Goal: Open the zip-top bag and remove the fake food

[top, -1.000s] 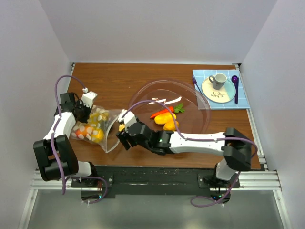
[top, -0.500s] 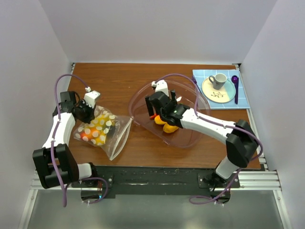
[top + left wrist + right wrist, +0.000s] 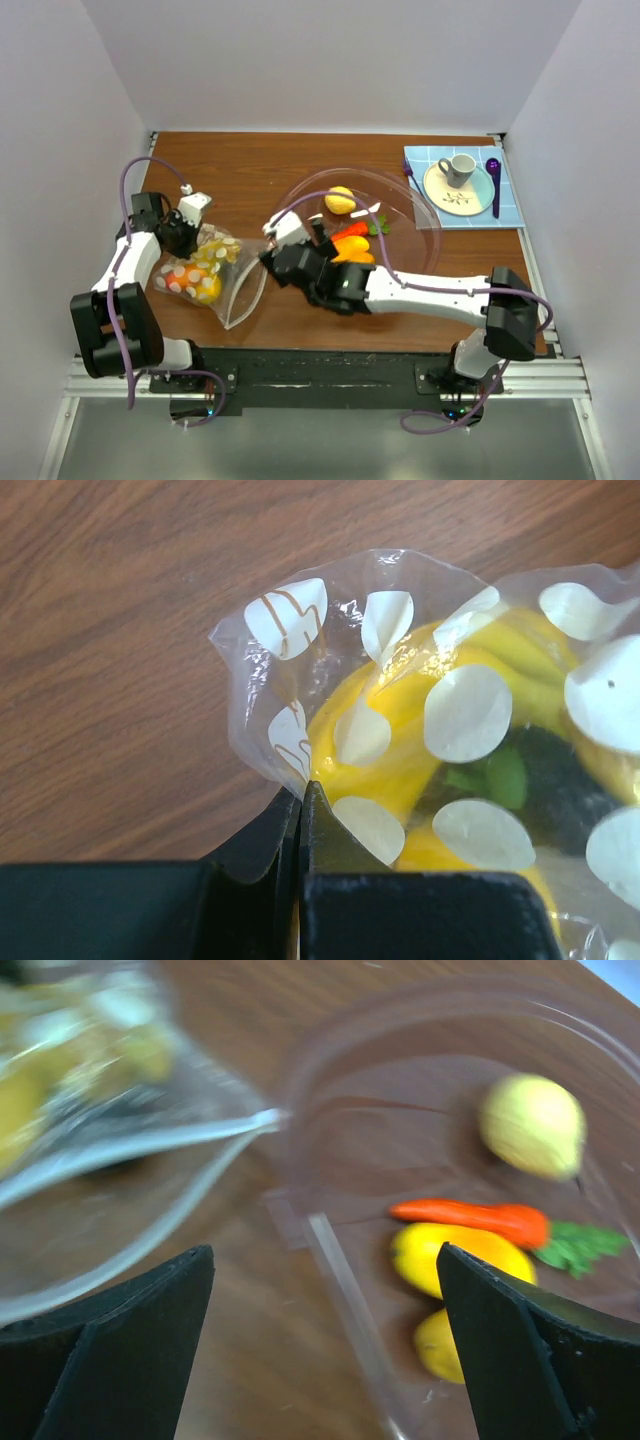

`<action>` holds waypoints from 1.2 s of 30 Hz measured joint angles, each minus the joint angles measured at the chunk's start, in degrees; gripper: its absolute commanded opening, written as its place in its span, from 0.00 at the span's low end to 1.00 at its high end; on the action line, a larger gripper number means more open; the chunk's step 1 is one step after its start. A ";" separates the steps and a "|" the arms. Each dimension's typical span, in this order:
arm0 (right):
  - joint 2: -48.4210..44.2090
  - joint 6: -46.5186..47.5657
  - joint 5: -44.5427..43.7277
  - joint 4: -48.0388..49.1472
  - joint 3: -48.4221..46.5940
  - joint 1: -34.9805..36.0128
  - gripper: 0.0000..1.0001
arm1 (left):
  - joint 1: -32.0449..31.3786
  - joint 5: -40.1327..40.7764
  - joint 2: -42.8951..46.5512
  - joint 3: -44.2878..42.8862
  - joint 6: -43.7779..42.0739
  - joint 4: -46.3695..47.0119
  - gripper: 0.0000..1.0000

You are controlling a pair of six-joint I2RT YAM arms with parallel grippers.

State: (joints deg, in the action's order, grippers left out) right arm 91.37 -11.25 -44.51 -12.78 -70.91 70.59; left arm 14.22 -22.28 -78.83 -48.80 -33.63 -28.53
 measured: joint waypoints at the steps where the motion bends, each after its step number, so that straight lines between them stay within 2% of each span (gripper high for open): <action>1: 0.22 0.79 0.63 1.22 0.00 2.51 0.95 | 0.00 0.26 -0.70 0.15 0.00 0.63 0.00; 5: 2.97 1.92 3.61 6.03 0.04 7.23 0.92 | -0.11 1.33 -2.10 0.94 0.02 2.89 0.00; 12: 15.89 1.92 8.52 10.93 -1.14 7.72 0.93 | -0.90 1.95 -2.27 1.62 0.00 5.03 0.00; 21: 26.49 3.89 11.82 11.13 -13.00 7.32 0.99 | -1.62 1.90 -1.29 2.69 -0.13 5.44 0.00; 27: 28.57 4.39 14.60 11.69 -18.23 6.01 0.99 | -1.88 1.79 -1.01 3.06 -0.74 5.62 0.00; 36: 35.91 2.51 21.66 11.26 -22.32 -0.15 0.98 | -1.90 1.01 -0.96 3.06 -2.08 5.14 0.00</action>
State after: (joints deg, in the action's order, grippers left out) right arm 127.28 -8.73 -22.85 -1.52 -93.23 70.43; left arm 12.32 -21.28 -79.79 -45.74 -35.70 -23.40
